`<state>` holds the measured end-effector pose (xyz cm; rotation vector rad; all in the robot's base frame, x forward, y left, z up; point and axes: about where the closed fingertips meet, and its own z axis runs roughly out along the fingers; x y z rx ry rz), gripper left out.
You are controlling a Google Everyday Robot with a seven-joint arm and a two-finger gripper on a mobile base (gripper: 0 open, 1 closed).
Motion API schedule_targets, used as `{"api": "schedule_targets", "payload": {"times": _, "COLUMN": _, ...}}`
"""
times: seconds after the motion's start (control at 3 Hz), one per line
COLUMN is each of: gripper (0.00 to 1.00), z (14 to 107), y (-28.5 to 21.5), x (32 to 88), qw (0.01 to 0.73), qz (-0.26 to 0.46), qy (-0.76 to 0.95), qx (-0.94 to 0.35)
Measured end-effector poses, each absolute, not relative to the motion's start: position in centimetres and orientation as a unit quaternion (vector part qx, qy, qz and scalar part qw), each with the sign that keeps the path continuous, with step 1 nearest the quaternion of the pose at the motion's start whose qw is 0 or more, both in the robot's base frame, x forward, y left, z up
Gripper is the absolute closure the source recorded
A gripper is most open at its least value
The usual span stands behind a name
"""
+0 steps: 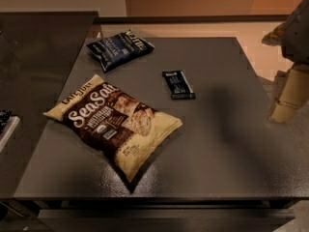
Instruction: Pick rxbar blueberry
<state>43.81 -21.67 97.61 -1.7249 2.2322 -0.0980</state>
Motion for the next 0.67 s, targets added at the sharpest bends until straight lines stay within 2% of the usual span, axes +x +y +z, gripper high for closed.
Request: {"api": "schedule_targets", "payload": {"times": 0.67, "gripper": 0.00, "z": 96.95, "y": -20.99, "x": 44.31, "qw": 0.168, "qz": -0.016, "qy": 0.777, "qx": -0.606}}
